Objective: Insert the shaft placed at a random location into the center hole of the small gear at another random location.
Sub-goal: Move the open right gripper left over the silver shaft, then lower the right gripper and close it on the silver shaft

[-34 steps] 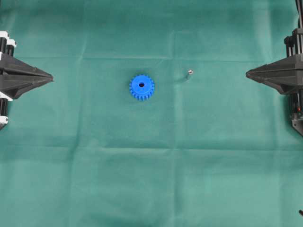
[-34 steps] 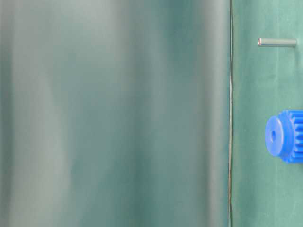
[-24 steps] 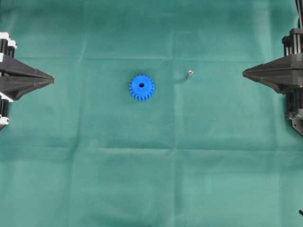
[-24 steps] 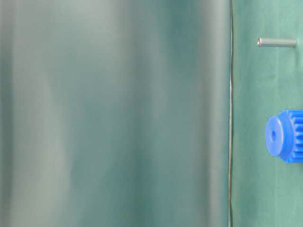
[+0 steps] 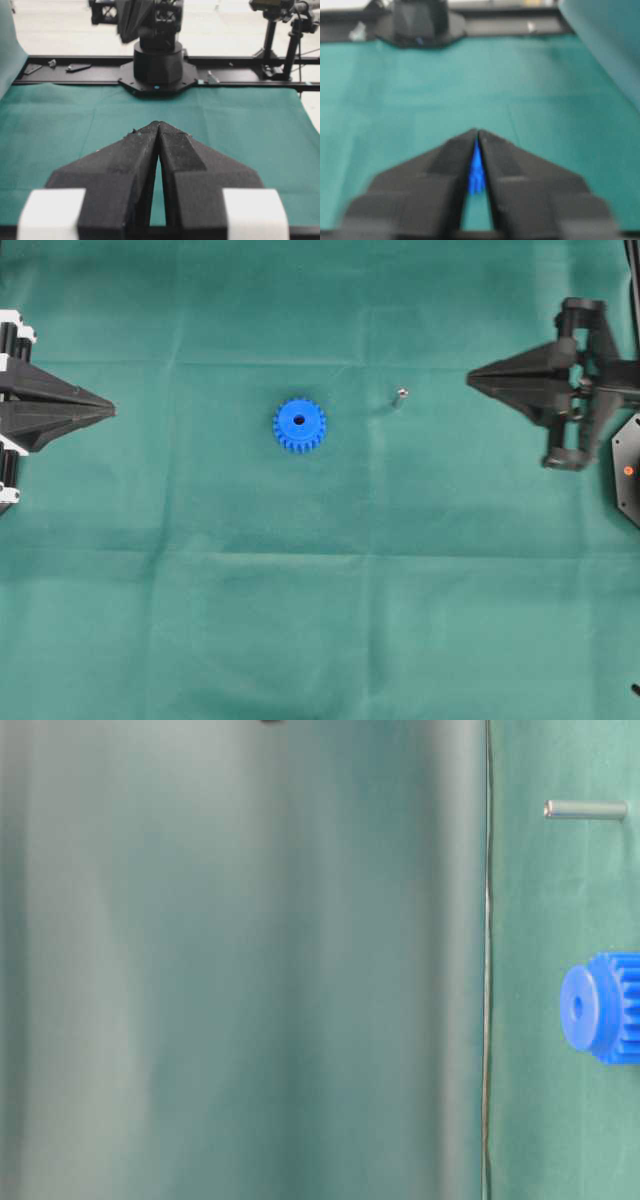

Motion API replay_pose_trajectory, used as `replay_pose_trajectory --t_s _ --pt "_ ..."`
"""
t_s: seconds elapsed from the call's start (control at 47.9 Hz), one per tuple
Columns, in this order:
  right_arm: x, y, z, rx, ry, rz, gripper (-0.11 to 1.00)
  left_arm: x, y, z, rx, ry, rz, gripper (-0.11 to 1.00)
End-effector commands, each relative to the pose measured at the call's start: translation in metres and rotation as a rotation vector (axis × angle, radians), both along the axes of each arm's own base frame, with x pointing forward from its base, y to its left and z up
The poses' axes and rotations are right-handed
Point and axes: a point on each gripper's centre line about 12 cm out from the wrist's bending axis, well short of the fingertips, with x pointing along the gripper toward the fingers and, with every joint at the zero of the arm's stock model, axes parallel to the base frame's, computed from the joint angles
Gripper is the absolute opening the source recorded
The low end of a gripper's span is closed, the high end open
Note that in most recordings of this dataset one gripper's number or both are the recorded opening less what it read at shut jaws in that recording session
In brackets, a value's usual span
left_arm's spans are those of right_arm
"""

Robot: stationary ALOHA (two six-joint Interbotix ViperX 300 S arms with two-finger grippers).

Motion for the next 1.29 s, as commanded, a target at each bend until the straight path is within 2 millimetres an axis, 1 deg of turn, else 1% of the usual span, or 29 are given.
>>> replay_pose_trajectory --t_s 0.0,0.104,0.146,0.167,0.188,0.292,0.501,0.668,0.856,1.085,1.148,1.19,1.273 --pt "0.009 -0.008 -0.012 0.003 0.009 -0.028 0.38 0.003 0.0 0.009 0.003 -0.021 -0.002 0.0" --pt "0.018 -0.012 -0.033 0.009 0.044 -0.041 0.69 0.003 0.0 0.009 0.003 -0.02 -0.002 0.0" --pt "0.022 -0.014 -0.045 0.012 0.062 -0.046 0.82 0.003 0.0 0.009 0.003 -0.021 -0.002 0.0" --pt "0.023 -0.015 -0.05 0.015 0.072 -0.049 0.86 0.003 0.0 0.009 0.003 -0.021 -0.002 0.0" --pt "0.025 -0.016 -0.054 0.016 0.078 -0.051 0.87 0.003 0.0 0.009 0.003 -0.021 -0.002 0.0" --pt "0.032 -0.02 -0.075 0.031 0.113 -0.069 0.81 0.003 0.0 0.008 0.003 -0.018 -0.001 0.0" --pt "0.045 -0.028 -0.101 0.057 0.158 -0.111 0.82 0.003 0.0 0.008 0.001 -0.015 0.001 0.0" --pt "0.055 -0.033 -0.114 0.064 0.19 -0.123 0.82 0.003 0.0 0.007 0.001 -0.012 0.001 0.0" --pt "0.057 -0.038 -0.125 0.076 0.22 -0.145 0.82 0.003 0.0 0.005 0.001 -0.003 0.001 0.0" --pt "0.057 -0.038 -0.126 0.076 0.225 -0.145 0.79 0.003 0.0 0.004 0.001 0.003 0.001 0.0" --pt "0.057 -0.037 -0.126 0.074 0.225 -0.141 0.75 0.003 0.0 0.004 0.001 0.003 0.001 0.0" --pt "0.057 -0.037 -0.127 0.071 0.227 -0.137 0.68 0.003 0.0 0.004 0.001 0.006 0.001 0.0" --pt "0.057 -0.036 -0.127 0.066 0.231 -0.126 0.46 0.003 0.0 0.003 0.002 0.015 0.001 0.0"
